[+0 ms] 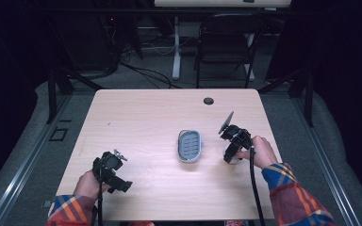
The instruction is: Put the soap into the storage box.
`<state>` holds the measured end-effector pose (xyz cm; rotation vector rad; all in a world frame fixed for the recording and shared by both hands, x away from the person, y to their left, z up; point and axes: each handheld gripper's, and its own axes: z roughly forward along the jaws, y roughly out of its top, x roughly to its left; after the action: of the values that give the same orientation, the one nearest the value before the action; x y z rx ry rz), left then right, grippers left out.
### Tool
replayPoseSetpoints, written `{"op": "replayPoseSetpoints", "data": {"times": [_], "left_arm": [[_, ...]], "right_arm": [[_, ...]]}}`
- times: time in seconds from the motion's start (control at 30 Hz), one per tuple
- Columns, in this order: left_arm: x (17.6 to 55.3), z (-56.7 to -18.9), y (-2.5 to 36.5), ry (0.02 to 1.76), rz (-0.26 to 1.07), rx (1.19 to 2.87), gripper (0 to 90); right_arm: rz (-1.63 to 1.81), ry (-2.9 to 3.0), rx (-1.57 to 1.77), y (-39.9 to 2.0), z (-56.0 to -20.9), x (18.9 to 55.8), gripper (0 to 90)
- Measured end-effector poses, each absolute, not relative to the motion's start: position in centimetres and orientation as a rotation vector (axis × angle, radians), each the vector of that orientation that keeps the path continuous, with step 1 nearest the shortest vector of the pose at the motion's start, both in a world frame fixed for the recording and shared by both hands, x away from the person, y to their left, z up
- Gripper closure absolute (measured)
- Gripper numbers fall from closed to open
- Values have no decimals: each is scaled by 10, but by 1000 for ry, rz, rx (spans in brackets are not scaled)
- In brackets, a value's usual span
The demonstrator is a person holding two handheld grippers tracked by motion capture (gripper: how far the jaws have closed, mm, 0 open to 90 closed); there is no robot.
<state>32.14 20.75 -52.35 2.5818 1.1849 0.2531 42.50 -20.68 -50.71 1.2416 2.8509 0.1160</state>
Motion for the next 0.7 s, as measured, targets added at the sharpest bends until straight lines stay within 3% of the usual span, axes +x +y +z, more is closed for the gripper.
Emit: {"op": "replayPoseSetpoints", "data": {"times": [0.7], "left_arm": [[321, -524, 207, 1188, 251, 2586, 0]], "right_arm": [[131, 2869, 1159, -182, -495, 436, 243]]}}
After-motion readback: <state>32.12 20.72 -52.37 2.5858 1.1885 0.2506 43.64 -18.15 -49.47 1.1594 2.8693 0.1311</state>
